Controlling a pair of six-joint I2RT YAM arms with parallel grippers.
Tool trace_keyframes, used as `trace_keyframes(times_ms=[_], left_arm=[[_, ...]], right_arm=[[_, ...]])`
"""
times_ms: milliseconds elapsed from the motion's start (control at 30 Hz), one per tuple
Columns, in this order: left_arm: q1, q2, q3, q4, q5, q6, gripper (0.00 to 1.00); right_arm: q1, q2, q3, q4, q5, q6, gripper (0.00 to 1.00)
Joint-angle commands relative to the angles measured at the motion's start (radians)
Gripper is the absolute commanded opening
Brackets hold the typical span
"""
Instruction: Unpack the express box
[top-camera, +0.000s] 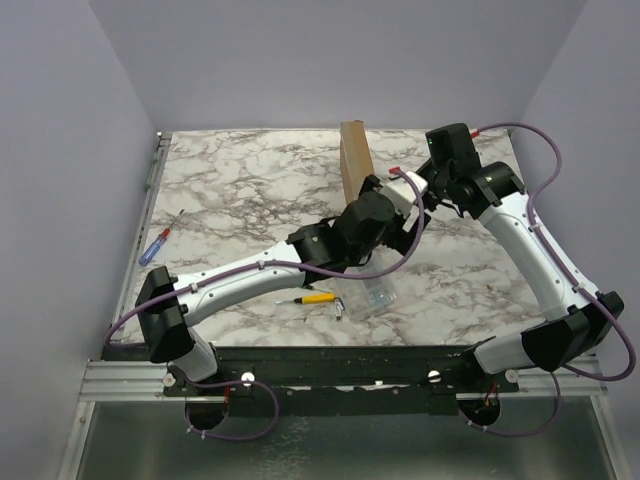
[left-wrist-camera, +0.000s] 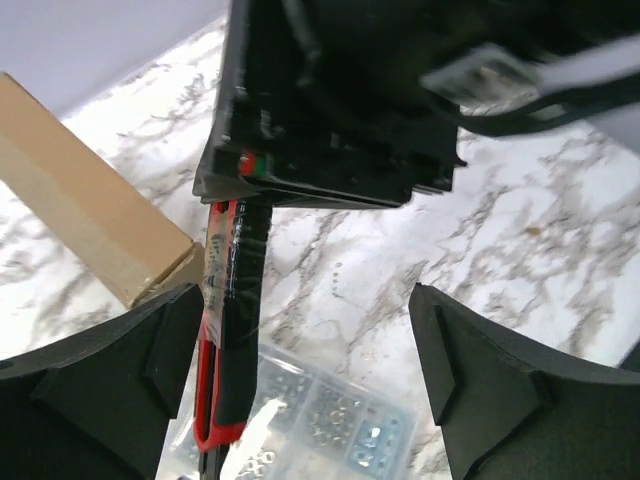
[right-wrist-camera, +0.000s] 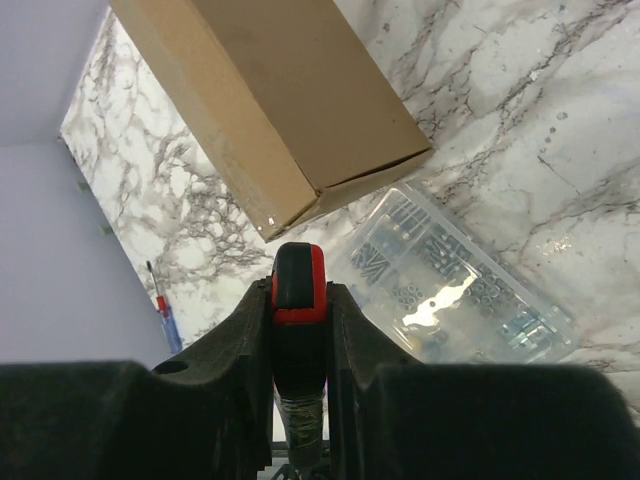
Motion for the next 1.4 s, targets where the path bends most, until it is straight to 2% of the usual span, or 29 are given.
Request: trace_keyframes(times_ms=[0, 167, 233, 367, 433, 500, 567, 767, 900, 1000, 1067, 1100, 1233, 1267, 1367], left_arm=[[-0.057, 0.008, -0.018, 0.006, -0.303, 0.210, 0.87], [-0.066, 0.019, -0.029, 0.019, -0.281, 0.239, 0.69], [-0.066, 0.018, -0.041, 0.026, -0.269, 0.253, 0.65], [-0.066, 0.017, -0.063, 0.025, -0.209, 0.273, 0.65], [-0.065, 0.016, -0.074, 0.026, -0.190, 0.265, 0.72], [-0.066, 0.028, -0.075, 0.028, -0.217, 0.258, 0.77], [-0.065, 0.050, -0.061, 0.028, -0.265, 0.251, 0.76], [-0.066, 0.113, -0.002, 0.045, -0.316, 0.266, 0.51], [-0.066, 0.140, 0.014, 0.050, -0.328, 0.284, 0.40], [-0.066, 0.138, 0.002, 0.060, -0.310, 0.292, 0.20], [-0.066, 0.128, -0.007, 0.064, -0.299, 0.292, 0.01], [-0.066, 0.121, -0.013, 0.068, -0.296, 0.289, 0.00], [-0.064, 0.071, -0.065, 0.091, -0.252, 0.265, 0.00], [-0.061, 0.054, -0.082, 0.099, -0.236, 0.257, 0.00], [-0.047, 0.010, -0.120, 0.106, -0.187, 0.224, 0.00]], right_arm=[[0.007, -0.003, 0.023, -0.063, 0.053, 0.049, 0.00], [0.007, -0.023, 0.002, -0.066, 0.051, 0.069, 0.00], [0.007, -0.028, 0.000, -0.069, 0.058, 0.071, 0.00], [0.007, -0.035, 0.004, -0.072, 0.059, 0.076, 0.00], [0.007, -0.039, 0.004, -0.068, 0.061, 0.077, 0.00], [0.007, -0.039, 0.008, -0.068, 0.056, 0.077, 0.00], [0.007, -0.040, 0.008, -0.066, 0.046, 0.079, 0.00], [0.007, -0.042, 0.010, -0.065, 0.020, 0.079, 0.00], [0.007, -0.053, 0.022, -0.066, 0.018, 0.066, 0.00], [0.007, -0.071, 0.018, -0.058, 0.016, 0.063, 0.00], [0.007, -0.084, 0.008, -0.037, 0.016, 0.041, 0.00], [0.007, -0.089, 0.000, -0.014, 0.007, 0.015, 0.01], [0.007, -0.105, -0.040, 0.115, -0.058, -0.165, 0.19], [0.007, -0.111, -0.049, 0.154, -0.077, -0.212, 0.28], [0.006, -0.145, -0.093, 0.252, -0.127, -0.339, 0.69]])
